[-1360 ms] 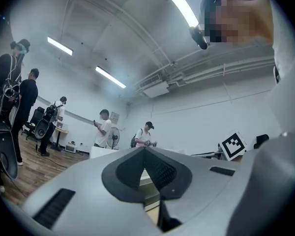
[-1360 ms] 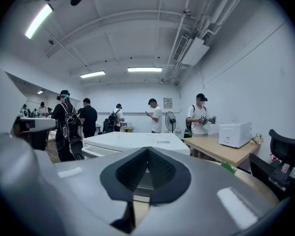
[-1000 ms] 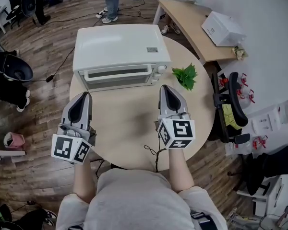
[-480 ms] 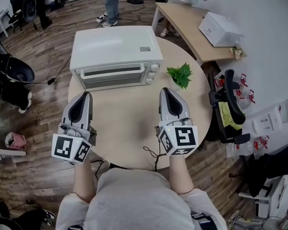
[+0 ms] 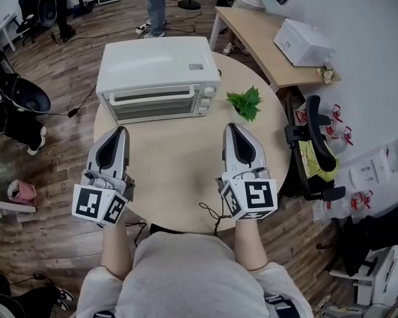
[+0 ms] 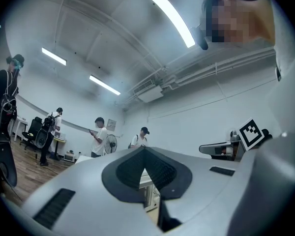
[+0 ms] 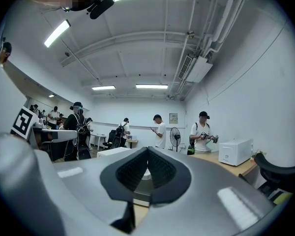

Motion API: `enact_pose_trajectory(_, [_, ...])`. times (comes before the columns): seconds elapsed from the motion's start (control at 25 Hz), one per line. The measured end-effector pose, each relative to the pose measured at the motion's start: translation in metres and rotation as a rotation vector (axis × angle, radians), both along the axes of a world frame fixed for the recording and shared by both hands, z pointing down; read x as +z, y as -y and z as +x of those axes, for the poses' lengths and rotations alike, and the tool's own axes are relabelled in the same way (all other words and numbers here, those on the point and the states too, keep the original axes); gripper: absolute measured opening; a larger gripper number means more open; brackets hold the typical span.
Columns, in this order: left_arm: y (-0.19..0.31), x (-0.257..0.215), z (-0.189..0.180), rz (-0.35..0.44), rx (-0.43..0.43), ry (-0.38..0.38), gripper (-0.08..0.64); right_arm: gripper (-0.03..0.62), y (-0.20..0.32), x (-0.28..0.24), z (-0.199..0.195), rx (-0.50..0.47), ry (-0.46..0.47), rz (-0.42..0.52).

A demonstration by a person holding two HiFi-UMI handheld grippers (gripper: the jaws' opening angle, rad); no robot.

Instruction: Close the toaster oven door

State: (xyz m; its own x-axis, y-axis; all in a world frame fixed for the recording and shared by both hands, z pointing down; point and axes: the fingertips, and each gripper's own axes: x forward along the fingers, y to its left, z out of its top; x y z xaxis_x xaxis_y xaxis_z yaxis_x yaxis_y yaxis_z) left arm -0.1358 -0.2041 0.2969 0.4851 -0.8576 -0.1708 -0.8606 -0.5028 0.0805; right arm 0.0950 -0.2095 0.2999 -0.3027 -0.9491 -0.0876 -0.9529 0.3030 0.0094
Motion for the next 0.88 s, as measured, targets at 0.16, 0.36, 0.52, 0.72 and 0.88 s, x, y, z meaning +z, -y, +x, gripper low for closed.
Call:
enact_pose_trajectory(0.16, [-0.006, -0.002, 0.005, 0.003, -0.006, 0.001, 0.002, 0.011, -0.006, -0.003, 0.006, -0.002, -0.005, 0.009])
enact_pose_trajectory(0.36, [-0.011, -0.004, 0.011, 0.004, -0.008, 0.006, 0.002, 0.011, -0.01, -0.005, 0.01, -0.005, 0.0, 0.012])
enact_pose_trajectory(0.52, [-0.014, -0.004, 0.013, 0.006, -0.011, 0.008, 0.002, 0.011, -0.012, -0.006, 0.012, -0.011, 0.006, 0.017])
enact_pose_trajectory(0.72, [-0.017, -0.005, 0.015, 0.009, -0.01, 0.008, 0.002, 0.011, -0.014, -0.008, 0.013, -0.012, 0.008, 0.023])
enact_pose_trajectory(0.88, [-0.019, -0.004, 0.017, 0.009, -0.004, 0.01, 0.002, 0.011, -0.017, -0.008, 0.013, -0.01, 0.006, 0.023])
